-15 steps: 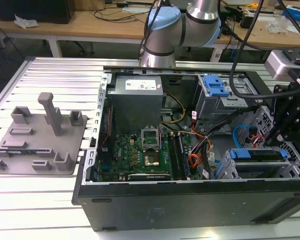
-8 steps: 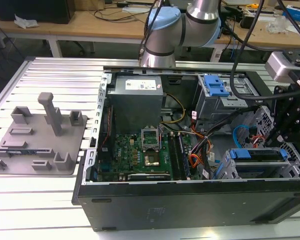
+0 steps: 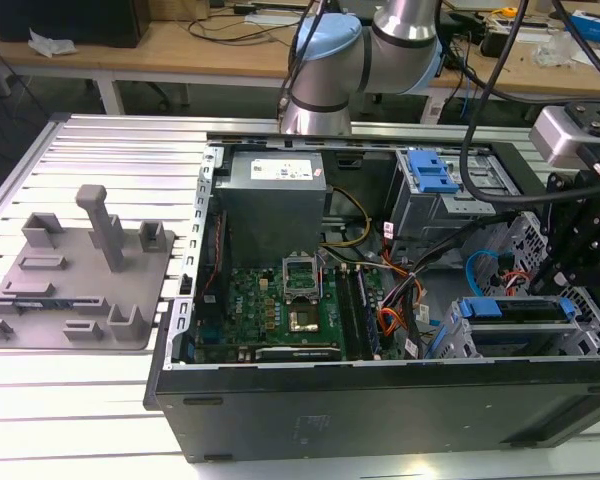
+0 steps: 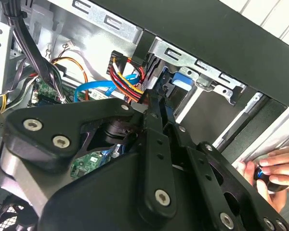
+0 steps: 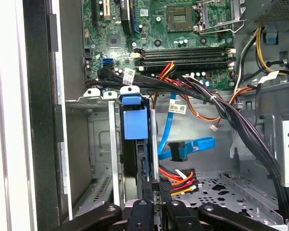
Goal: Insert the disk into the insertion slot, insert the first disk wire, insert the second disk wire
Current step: 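Insert the first disk wire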
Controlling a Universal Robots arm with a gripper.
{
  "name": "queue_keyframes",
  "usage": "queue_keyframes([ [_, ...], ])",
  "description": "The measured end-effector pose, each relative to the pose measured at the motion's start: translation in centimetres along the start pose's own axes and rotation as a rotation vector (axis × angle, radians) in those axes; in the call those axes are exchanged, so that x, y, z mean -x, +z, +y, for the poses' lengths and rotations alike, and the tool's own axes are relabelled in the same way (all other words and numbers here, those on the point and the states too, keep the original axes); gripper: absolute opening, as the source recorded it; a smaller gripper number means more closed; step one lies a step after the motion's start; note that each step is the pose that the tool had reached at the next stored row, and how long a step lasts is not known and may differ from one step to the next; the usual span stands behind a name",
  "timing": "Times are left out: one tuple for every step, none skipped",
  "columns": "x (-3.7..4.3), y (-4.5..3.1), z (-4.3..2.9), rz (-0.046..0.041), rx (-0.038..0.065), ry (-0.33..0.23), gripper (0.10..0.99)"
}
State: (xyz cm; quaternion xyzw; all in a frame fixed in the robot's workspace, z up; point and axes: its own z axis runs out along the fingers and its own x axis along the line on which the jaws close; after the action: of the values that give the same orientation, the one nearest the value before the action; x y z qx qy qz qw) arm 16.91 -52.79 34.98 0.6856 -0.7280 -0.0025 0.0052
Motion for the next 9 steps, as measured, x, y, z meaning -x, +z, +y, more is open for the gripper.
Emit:
queue_keyframes([
  [0.00, 0.00, 0.00, 0.0001, 0.000, 0.000, 0.165],
  [0.00, -0.04, 0.00, 0.0009, 0.000, 0.000, 0.165],
  [0.01, -0.13, 0.00, 0.0021, 0.000, 0.000, 0.165],
  [0.01, -0.22, 0.00, 0.0028, 0.000, 0.000, 0.165],
  [0.00, -0.35, 0.00, 0.0027, 0.000, 0.000, 0.165],
  [-0.04, -0.48, 0.00, 0.0029, 0.000, -0.001, 0.165],
  [-0.13, -0.57, -0.01, 0.0029, 0.000, -0.001, 0.165],
  [-0.26, -0.59, -0.01, 0.0030, 0.000, -0.002, 0.165],
  [-0.34, -0.59, -0.02, 0.0030, 0.000, -0.003, 0.165],
])
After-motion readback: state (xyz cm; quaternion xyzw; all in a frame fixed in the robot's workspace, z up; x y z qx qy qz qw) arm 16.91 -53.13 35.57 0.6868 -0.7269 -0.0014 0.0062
